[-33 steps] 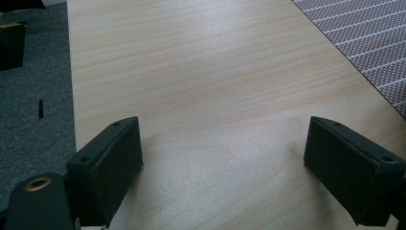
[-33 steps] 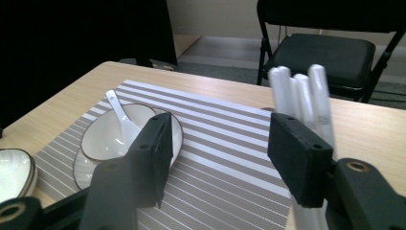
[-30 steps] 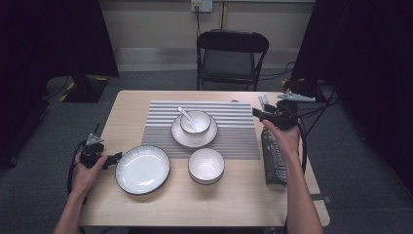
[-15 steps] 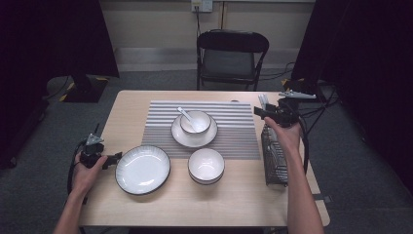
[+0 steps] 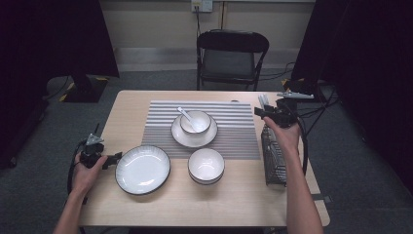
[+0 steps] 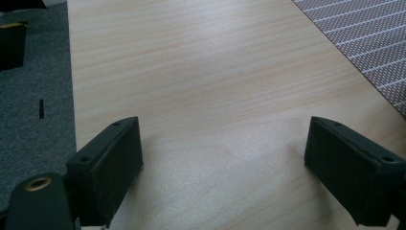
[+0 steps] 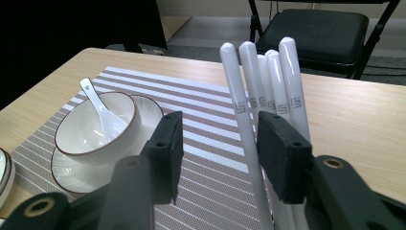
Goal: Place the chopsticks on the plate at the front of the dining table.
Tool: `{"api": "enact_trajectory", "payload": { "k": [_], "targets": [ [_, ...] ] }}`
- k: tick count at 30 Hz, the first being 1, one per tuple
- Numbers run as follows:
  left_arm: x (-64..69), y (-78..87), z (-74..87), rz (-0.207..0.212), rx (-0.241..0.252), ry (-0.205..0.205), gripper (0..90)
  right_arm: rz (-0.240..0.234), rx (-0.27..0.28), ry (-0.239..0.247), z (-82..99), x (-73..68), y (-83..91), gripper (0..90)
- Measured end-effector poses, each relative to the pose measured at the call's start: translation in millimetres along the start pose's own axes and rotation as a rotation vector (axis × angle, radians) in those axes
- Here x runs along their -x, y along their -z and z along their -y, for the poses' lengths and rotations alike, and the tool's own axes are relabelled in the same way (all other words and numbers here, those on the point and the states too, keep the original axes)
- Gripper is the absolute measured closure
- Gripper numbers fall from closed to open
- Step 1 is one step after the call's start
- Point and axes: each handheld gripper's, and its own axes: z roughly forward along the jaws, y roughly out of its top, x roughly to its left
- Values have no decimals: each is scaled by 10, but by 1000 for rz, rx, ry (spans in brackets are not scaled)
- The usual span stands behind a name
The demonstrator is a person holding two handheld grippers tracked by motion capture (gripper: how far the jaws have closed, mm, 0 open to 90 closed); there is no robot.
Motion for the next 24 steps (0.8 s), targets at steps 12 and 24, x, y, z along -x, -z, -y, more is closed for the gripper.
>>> {"api": "enact_trajectory", "payload": {
  "k": [12,24],
  "targets": [
    [0,0,0,0,0,0,123,-38,32,23,10,-96,105,657],
    [2,-1,0,0,2,2,123,-48,26,62,55,-162,195,743]
  ]
}}
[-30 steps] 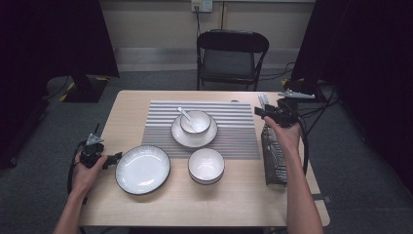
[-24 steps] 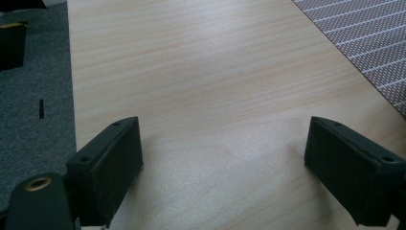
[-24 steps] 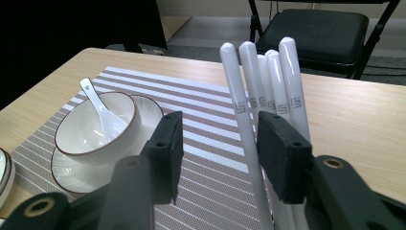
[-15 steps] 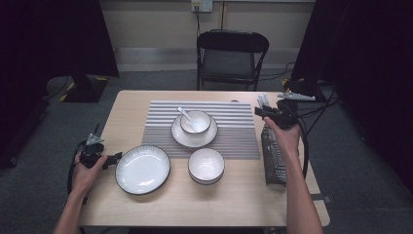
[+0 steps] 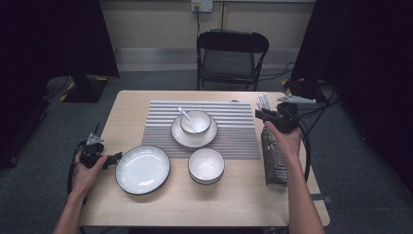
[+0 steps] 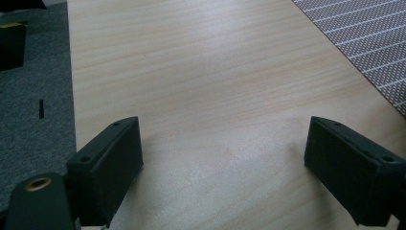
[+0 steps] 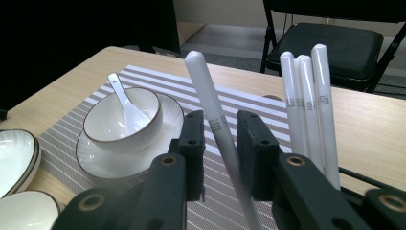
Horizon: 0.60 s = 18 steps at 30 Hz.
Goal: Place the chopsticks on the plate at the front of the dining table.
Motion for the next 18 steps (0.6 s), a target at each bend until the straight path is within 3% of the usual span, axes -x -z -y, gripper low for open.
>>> {"api": "enact_trajectory", "payload": {
  "k": [12,18],
  "targets": [
    [-1,1,0,0,-2,-2,123,11,1,4,100,-33,71,767],
    [-1,1,0,0,-1,-2,123,15,5,39,124,-83,137,767]
  ]
}}
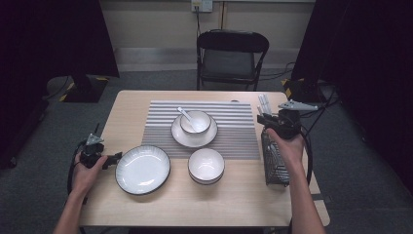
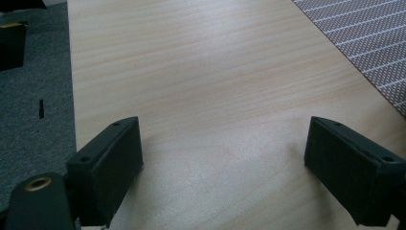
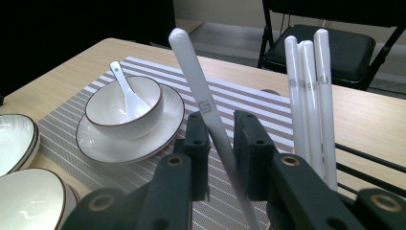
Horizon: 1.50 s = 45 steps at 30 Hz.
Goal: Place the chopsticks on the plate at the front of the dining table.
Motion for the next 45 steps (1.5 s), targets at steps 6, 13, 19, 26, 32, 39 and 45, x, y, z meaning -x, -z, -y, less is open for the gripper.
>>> {"api": "enact_trajectory", "payload": {
  "k": [6,13,19,26,32,39,45],
  "targets": [
    [0,0,0,-1,0,0,123,0,2,6,10,-28,81,764],
    [3,1,0,-5,-1,-1,124,-5,13,4,52,-25,163,760],
    [3,0,0,-5,1,0,124,-2,8,18,88,-27,196,762],
    [2,1,0,-4,0,-1,124,26,-28,27,85,-8,167,774],
    [3,1,0,-4,0,0,124,68,15,32,70,15,221,807],
    [3,1,0,-4,0,-1,124,74,58,32,45,46,270,840],
    [3,1,0,-4,0,-1,123,76,86,36,51,83,307,849]
  ]
}}
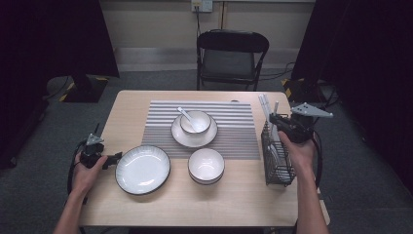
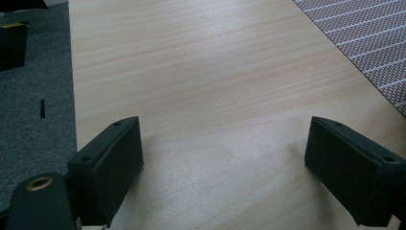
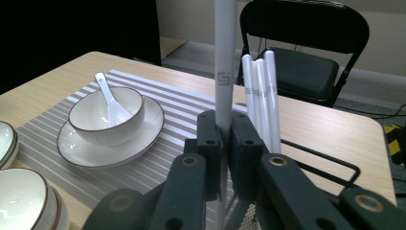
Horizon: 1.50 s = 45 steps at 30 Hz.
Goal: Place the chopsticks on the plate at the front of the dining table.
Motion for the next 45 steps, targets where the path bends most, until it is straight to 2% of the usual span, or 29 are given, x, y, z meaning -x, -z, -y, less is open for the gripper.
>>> {"api": "enact_trajectory", "payload": {
  "k": [6,8,10,16,29,37,41,45],
  "targets": [
    [0,0,0,0,0,0,124,5,48,-16,-20,40,66,850],
    [0,0,0,0,0,0,124,-7,73,-32,-24,56,89,851],
    [1,0,0,0,0,1,124,0,82,-26,-30,60,112,851],
    [0,0,0,0,0,0,124,17,88,-36,-63,81,160,851],
    [0,0,0,0,0,0,123,-9,108,-45,-156,81,209,851],
    [0,0,0,0,0,0,124,-17,116,-25,-235,44,239,851],
    [0,0,0,0,0,1,123,-33,141,-22,-255,39,244,851],
    [0,0,0,0,0,1,124,-25,146,-14,-282,18,238,852]
  ]
}}
